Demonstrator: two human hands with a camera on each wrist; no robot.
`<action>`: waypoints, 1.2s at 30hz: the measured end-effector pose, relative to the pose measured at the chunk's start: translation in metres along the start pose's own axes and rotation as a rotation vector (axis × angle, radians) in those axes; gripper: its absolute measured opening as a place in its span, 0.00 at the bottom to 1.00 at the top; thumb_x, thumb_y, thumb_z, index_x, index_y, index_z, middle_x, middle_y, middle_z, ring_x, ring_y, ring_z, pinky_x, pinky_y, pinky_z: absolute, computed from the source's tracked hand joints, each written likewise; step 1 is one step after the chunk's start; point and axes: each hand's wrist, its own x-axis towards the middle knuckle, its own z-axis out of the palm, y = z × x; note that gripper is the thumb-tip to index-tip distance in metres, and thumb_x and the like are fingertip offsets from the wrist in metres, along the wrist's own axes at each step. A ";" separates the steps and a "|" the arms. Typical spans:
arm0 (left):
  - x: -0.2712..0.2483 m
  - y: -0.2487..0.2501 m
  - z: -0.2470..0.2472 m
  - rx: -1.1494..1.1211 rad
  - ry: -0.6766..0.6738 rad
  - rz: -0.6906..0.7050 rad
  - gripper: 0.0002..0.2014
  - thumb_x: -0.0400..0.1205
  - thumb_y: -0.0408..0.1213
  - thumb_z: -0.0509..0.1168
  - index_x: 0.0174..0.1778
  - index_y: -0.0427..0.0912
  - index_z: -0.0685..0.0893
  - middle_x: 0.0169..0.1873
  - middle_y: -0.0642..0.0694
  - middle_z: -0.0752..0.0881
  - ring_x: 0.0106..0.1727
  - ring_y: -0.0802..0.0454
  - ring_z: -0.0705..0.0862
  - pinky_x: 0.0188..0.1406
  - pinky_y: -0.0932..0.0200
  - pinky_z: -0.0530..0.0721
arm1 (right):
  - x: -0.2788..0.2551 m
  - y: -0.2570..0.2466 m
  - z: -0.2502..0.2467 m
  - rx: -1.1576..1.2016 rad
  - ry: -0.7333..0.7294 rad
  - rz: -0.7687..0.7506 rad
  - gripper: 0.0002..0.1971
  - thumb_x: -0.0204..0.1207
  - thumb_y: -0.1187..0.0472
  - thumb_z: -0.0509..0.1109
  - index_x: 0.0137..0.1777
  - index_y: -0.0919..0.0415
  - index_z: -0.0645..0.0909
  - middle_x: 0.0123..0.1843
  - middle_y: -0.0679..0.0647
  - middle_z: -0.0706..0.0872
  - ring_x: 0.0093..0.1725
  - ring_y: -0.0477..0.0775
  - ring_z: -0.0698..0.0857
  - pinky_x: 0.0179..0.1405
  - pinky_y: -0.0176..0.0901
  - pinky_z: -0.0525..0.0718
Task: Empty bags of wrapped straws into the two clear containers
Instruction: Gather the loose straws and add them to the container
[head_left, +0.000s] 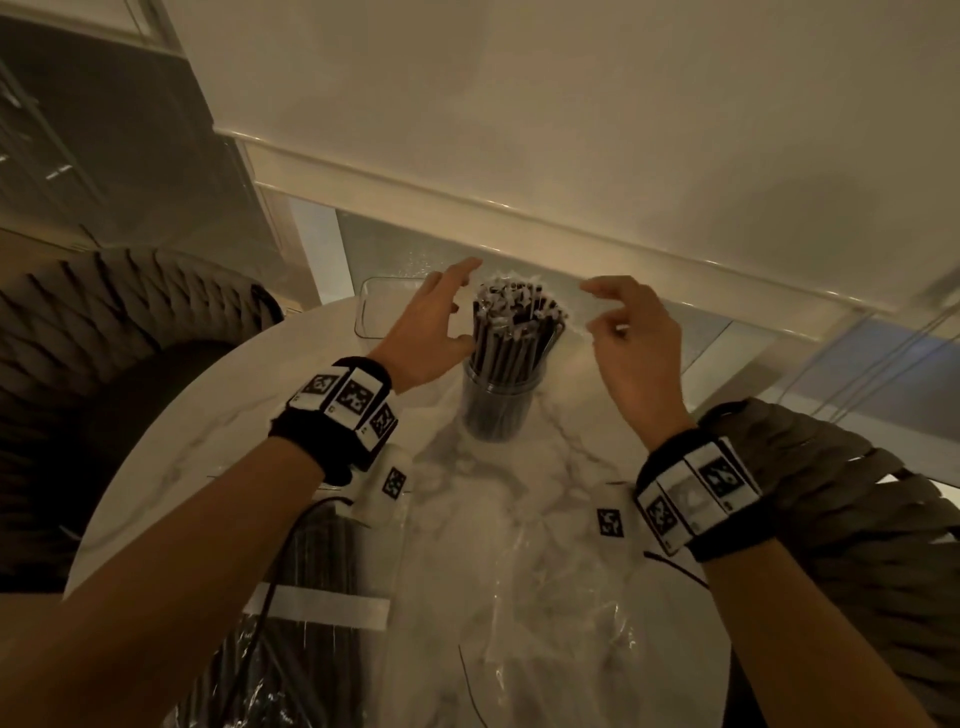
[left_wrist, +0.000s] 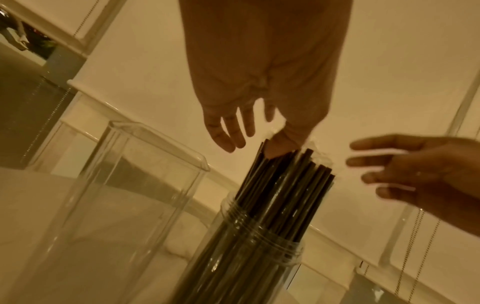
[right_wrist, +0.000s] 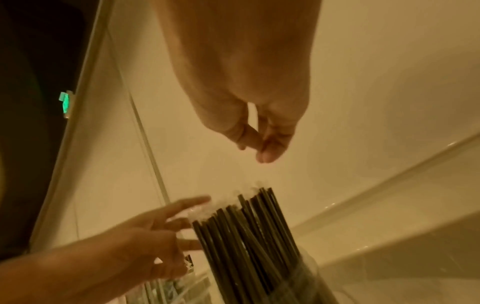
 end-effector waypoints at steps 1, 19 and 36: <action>0.001 0.002 0.000 -0.013 -0.038 0.029 0.45 0.71 0.31 0.70 0.81 0.56 0.55 0.72 0.42 0.65 0.70 0.43 0.71 0.64 0.53 0.75 | -0.002 0.002 0.002 0.001 -0.046 0.080 0.22 0.71 0.74 0.67 0.64 0.58 0.78 0.63 0.57 0.81 0.40 0.43 0.81 0.37 0.18 0.76; -0.007 0.011 0.004 -0.117 -0.087 -0.072 0.38 0.78 0.24 0.65 0.81 0.48 0.55 0.71 0.37 0.75 0.70 0.45 0.76 0.58 0.60 0.78 | 0.020 0.009 0.023 0.156 -0.263 0.309 0.21 0.74 0.76 0.64 0.66 0.63 0.74 0.56 0.55 0.80 0.44 0.51 0.86 0.39 0.35 0.85; -0.017 0.008 0.037 0.127 0.145 -0.073 0.11 0.81 0.34 0.65 0.58 0.35 0.83 0.49 0.39 0.88 0.41 0.55 0.78 0.38 0.77 0.71 | 0.005 0.004 0.035 0.055 -0.410 0.106 0.15 0.76 0.58 0.72 0.60 0.63 0.83 0.53 0.56 0.88 0.50 0.52 0.84 0.50 0.46 0.83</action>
